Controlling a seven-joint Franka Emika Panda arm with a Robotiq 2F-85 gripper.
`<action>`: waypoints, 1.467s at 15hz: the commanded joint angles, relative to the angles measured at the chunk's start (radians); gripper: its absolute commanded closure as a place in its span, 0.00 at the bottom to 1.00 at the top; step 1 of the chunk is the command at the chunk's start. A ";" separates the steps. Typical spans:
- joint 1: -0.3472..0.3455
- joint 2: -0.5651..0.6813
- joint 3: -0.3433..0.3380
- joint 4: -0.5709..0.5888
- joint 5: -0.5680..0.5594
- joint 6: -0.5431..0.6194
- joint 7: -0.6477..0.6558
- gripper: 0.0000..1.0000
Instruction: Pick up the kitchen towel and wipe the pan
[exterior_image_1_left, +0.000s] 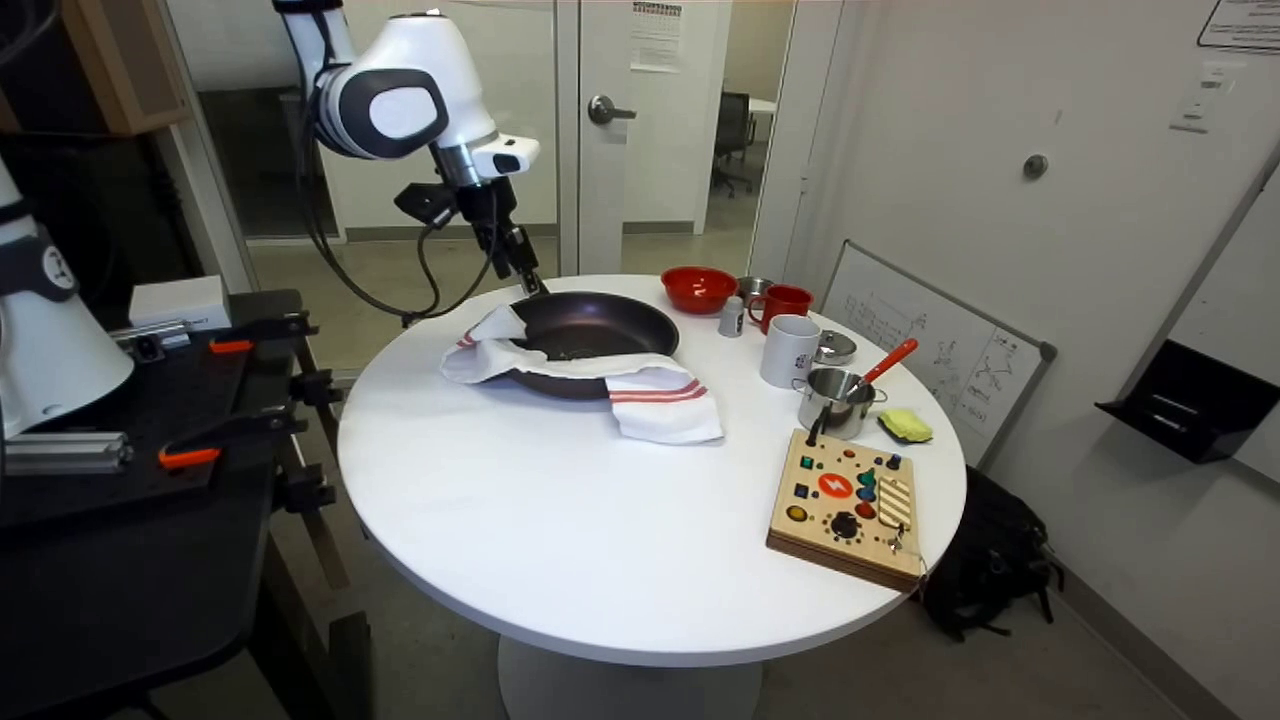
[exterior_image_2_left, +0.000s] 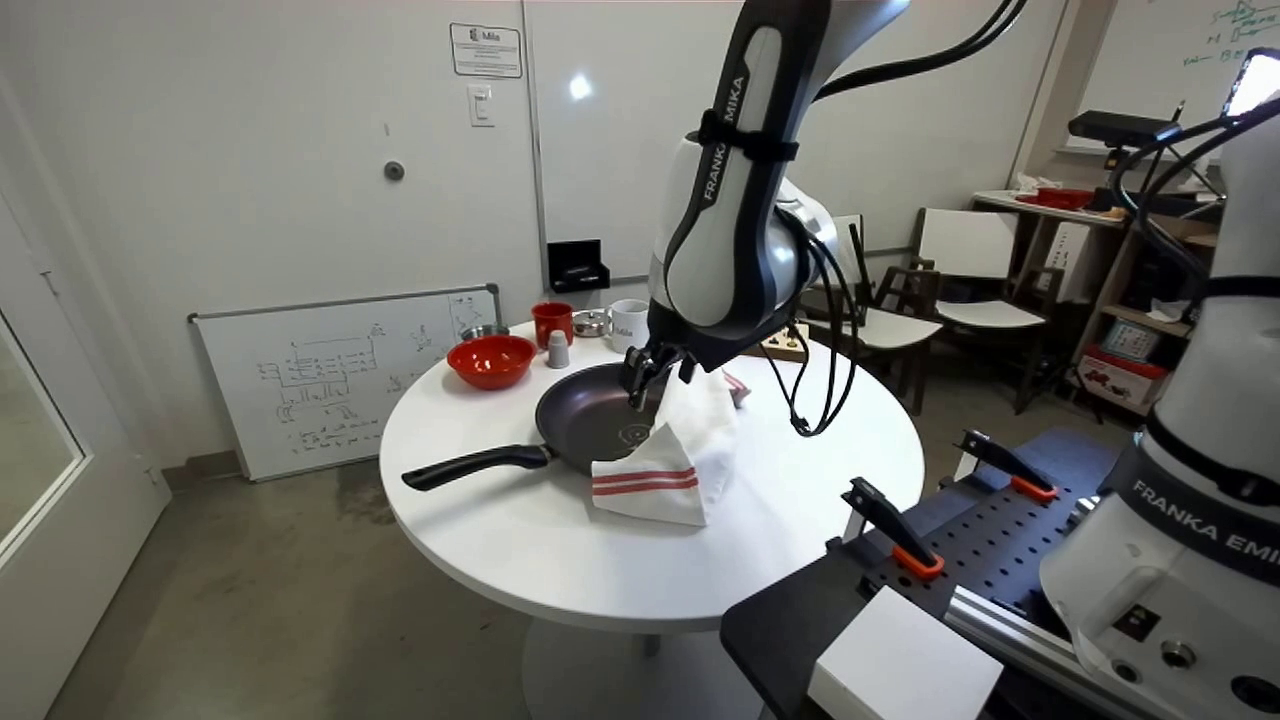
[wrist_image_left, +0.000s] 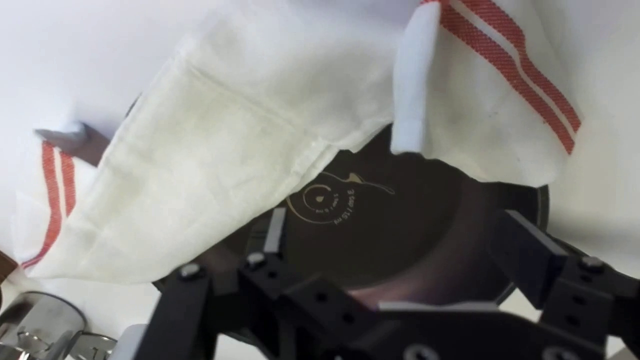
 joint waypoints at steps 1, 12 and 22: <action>-0.111 0.140 0.044 0.118 -0.061 -0.008 -0.067 0.00; -0.058 0.416 -0.094 0.353 -0.087 -0.020 -0.097 0.00; -0.068 0.434 -0.094 0.432 -0.089 -0.183 0.024 0.62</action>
